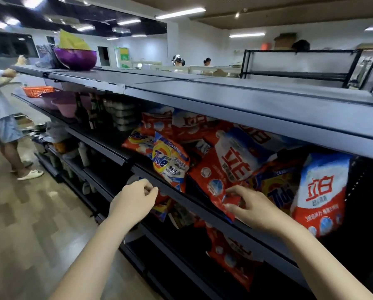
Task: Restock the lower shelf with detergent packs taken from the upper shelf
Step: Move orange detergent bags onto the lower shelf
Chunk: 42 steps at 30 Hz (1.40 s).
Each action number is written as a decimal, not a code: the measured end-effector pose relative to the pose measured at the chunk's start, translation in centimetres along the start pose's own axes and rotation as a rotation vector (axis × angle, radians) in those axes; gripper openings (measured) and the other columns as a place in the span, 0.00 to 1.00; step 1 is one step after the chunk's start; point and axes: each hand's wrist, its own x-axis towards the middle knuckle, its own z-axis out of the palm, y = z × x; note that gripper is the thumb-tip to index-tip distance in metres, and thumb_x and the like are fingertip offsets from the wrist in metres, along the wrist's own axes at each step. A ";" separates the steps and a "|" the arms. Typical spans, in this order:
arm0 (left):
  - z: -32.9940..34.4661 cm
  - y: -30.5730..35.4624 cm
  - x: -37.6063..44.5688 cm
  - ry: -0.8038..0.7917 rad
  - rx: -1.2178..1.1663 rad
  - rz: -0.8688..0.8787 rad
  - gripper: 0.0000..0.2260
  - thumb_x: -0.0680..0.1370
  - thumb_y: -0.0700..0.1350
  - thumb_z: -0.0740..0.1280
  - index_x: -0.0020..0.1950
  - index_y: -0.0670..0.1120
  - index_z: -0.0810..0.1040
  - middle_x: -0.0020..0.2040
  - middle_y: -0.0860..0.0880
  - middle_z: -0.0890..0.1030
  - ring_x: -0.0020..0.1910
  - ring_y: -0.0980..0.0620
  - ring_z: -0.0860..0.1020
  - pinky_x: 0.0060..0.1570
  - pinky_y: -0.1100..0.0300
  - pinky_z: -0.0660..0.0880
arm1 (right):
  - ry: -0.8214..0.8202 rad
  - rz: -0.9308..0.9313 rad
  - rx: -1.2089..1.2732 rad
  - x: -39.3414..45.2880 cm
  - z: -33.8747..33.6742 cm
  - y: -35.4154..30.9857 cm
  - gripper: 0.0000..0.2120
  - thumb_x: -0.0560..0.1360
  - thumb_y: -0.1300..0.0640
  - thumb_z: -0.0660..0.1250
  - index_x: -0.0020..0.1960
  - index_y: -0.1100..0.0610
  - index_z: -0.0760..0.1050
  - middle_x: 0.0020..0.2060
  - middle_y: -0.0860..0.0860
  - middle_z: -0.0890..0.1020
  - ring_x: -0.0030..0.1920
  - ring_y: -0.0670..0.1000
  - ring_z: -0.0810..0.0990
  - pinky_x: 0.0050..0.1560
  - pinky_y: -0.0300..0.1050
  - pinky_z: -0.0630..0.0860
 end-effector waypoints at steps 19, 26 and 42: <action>5.4 -3.4 27.0 -0.477 -0.642 0.033 0.29 0.77 0.50 0.69 0.74 0.44 0.64 0.69 0.42 0.72 0.65 0.40 0.72 0.59 0.54 0.71 | 0.221 0.477 0.014 11.5 5.2 -7.7 0.26 0.77 0.41 0.62 0.72 0.44 0.63 0.67 0.44 0.73 0.62 0.44 0.74 0.53 0.34 0.69; 6.7 -5.7 30.5 -0.512 -0.524 0.208 0.20 0.83 0.49 0.57 0.73 0.42 0.66 0.69 0.40 0.72 0.63 0.41 0.73 0.59 0.52 0.71 | 0.290 0.582 0.028 14.0 7.1 -10.0 0.20 0.78 0.45 0.62 0.68 0.48 0.69 0.64 0.45 0.75 0.62 0.47 0.74 0.60 0.41 0.72; 4.1 -14.5 36.2 -0.052 -0.845 -0.015 0.18 0.82 0.47 0.53 0.71 0.49 0.69 0.66 0.42 0.74 0.63 0.39 0.73 0.65 0.42 0.69 | 0.484 0.793 0.232 21.7 12.3 -8.9 0.21 0.77 0.49 0.66 0.67 0.54 0.68 0.58 0.51 0.77 0.57 0.52 0.77 0.51 0.40 0.71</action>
